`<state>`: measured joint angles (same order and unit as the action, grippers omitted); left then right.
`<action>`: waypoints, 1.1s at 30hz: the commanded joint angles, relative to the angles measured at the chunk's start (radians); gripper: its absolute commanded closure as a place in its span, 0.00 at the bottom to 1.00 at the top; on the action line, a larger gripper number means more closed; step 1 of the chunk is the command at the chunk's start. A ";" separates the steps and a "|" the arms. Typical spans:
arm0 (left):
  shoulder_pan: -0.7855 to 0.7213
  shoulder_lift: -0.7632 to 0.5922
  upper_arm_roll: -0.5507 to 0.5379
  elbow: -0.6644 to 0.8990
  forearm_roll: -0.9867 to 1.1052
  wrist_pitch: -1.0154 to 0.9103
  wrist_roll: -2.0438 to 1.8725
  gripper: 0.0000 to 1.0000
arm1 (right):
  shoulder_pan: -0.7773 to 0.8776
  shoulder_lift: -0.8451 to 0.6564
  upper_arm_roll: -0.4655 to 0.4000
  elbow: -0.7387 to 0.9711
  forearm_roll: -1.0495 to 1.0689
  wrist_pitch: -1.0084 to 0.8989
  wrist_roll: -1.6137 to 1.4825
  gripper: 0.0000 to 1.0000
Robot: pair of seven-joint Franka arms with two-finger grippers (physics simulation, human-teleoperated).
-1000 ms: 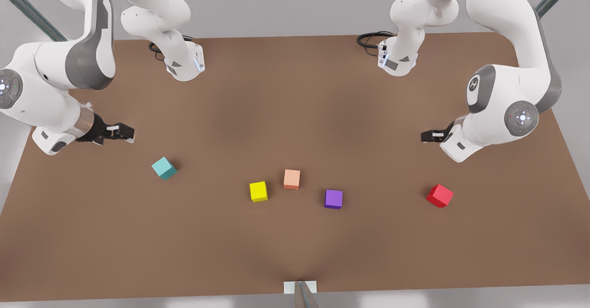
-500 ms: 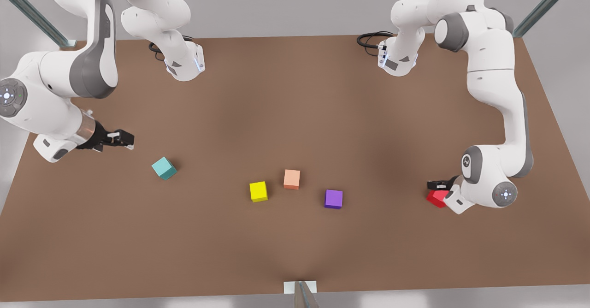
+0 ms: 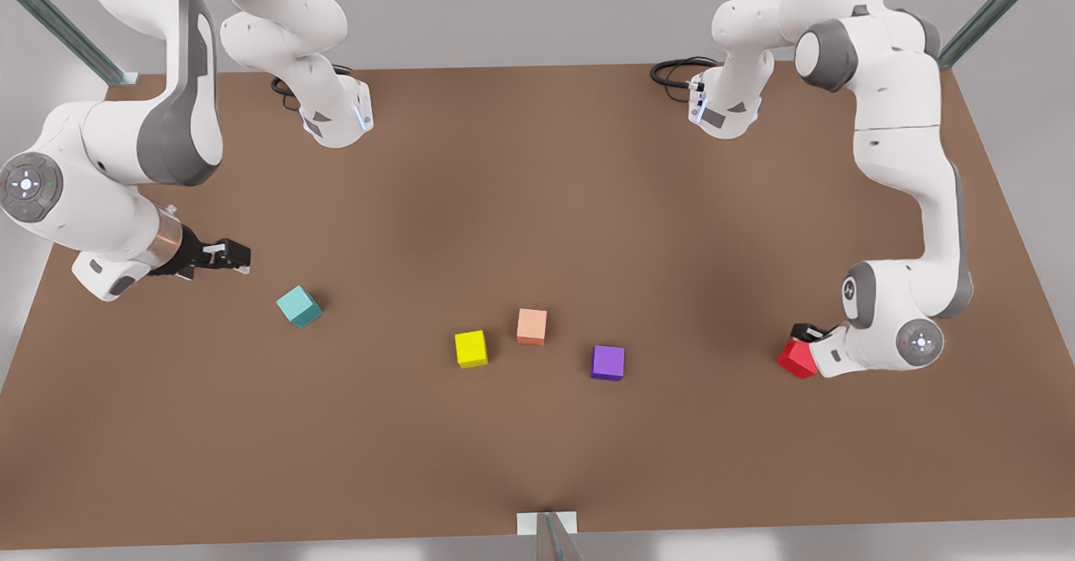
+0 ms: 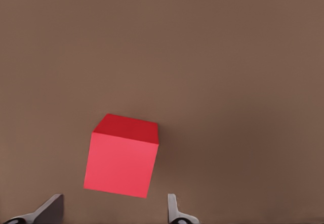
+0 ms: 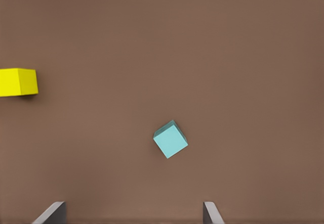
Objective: Pick up red wooden cube and pass to hand red wooden cube and place in blue wooden cube
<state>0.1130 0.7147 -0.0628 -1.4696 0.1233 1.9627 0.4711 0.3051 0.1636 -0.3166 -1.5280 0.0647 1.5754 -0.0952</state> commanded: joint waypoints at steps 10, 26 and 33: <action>-0.012 0.084 0.004 0.006 -0.019 0.123 0.356 0.00 | -0.001 0.004 -0.001 -0.003 0.000 -0.008 -0.040 0.00; -0.013 0.121 0.006 0.006 -0.019 0.179 0.333 0.21 | 0.000 0.011 -0.001 -0.004 0.001 -0.015 -0.055 0.00; -0.019 0.111 -0.061 0.107 -0.182 -0.040 -0.007 0.30 | -0.018 0.118 -0.001 0.047 0.133 0.003 -0.325 0.00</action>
<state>0.0960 0.8286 -0.1247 -1.3654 0.0191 2.0465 0.6894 0.2859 0.2723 -0.3169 -1.4867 0.1325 1.5652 -0.1716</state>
